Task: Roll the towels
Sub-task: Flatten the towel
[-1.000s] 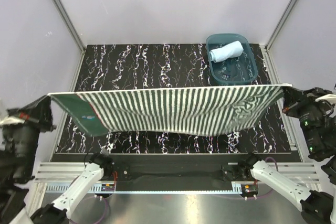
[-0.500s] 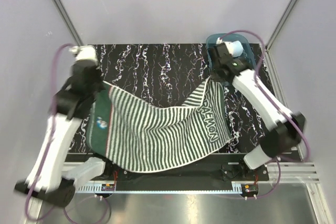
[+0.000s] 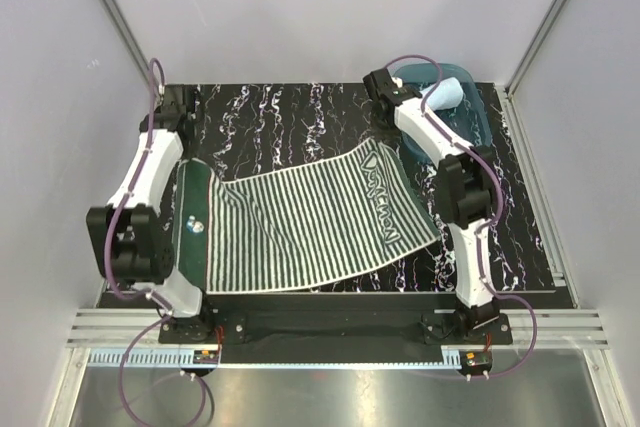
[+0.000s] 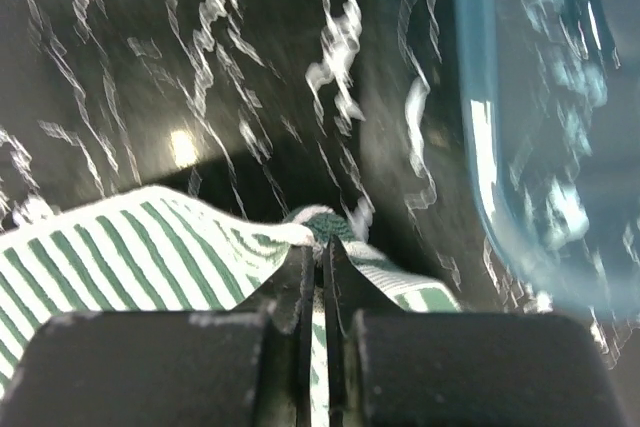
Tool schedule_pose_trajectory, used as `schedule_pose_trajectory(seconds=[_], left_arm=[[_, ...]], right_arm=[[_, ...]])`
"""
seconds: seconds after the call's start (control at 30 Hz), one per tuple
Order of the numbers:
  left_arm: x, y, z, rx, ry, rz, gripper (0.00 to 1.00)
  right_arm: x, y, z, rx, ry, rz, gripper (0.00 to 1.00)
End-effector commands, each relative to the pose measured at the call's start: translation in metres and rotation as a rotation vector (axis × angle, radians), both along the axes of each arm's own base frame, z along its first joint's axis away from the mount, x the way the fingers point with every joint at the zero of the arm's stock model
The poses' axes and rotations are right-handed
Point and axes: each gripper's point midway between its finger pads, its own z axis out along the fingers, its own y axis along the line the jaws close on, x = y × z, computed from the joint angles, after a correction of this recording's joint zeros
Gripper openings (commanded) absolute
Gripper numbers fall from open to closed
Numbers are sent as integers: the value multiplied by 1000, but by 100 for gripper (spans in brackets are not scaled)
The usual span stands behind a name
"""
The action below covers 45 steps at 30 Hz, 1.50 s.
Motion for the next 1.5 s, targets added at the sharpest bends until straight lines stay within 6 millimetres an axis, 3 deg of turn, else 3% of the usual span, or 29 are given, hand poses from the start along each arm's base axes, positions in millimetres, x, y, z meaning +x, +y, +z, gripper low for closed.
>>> schedule_pose_trajectory(seconds=[0.0,0.03,0.1,0.17,0.23,0.3,0.33,0.4,0.43,0.5,0.57,0.6,0.73,0.8,0.83,0.9,0.93,1.0,1.1,1.13,1.17,1.2,1.23,1.27,1.3,1.37,1.4,1.43,1.47], left_arm=[[43,20,16,7,-95,37,0],[54,23,13,10,-92,37,0],[63,31,10,18,-86,53,0],[76,36,2,24,-67,58,0],[84,44,-14,41,-30,70,0],[95,51,-12,58,-35,81,0],[101,53,-22,61,-15,83,0],[114,58,-17,92,-26,78,0],[119,60,-28,102,-2,74,0],[129,68,-21,144,-6,74,0],[136,73,-31,174,25,60,0],[142,77,-24,194,10,71,0],[163,82,-34,200,9,73,0],[167,84,-34,203,14,82,0],[170,86,-32,212,6,94,0],[167,96,-26,250,4,138,5],[165,100,-24,256,1,159,18],[155,115,-21,258,5,223,59],[131,133,-25,260,39,296,79],[124,136,-15,253,21,316,99],[118,139,-14,244,13,337,99],[105,142,-24,229,43,347,99],[99,141,-4,220,-2,355,99],[97,140,2,212,-33,360,99],[87,134,19,194,-72,356,99],[76,123,34,135,-110,372,99],[66,110,41,76,-132,354,99],[60,99,39,13,-140,346,99],[59,88,39,-51,-180,343,99]], right_arm=[[27,2,1,-27,-18,18,0],[38,3,11,-20,-45,21,0],[41,-1,-8,-48,0,18,0],[49,-1,-5,-46,-11,13,0],[49,-8,-17,-62,21,4,0],[51,-12,-23,-74,28,-6,0],[52,-18,-27,-85,33,-19,0],[51,-24,-36,-99,54,-25,0],[53,-31,-36,-103,53,-38,5],[53,-37,-45,-113,77,-53,11],[57,-42,-44,-127,70,-66,36],[57,-46,-46,-142,70,-73,42],[58,-47,-42,-150,60,-77,57],[59,-46,-33,-143,43,-75,74],[58,-47,-31,-142,44,-76,76],[59,-46,-12,-124,5,-75,78],[56,-46,-10,-118,5,-72,80],[55,-44,13,-96,-35,-69,86],[51,-44,40,-78,-76,-66,94],[51,-45,49,-73,-91,-71,95],[49,-46,56,-72,-99,-74,96],[46,-45,70,-58,-124,-76,97],[43,-46,75,-55,-127,-78,97],[40,-46,81,-50,-135,-79,97],[37,-45,97,-26,-170,-81,97],[27,-40,92,9,-155,-61,91],[27,-26,111,103,-204,-25,85],[15,-18,90,138,-157,9,80],[11,-10,88,189,-154,33,68]])
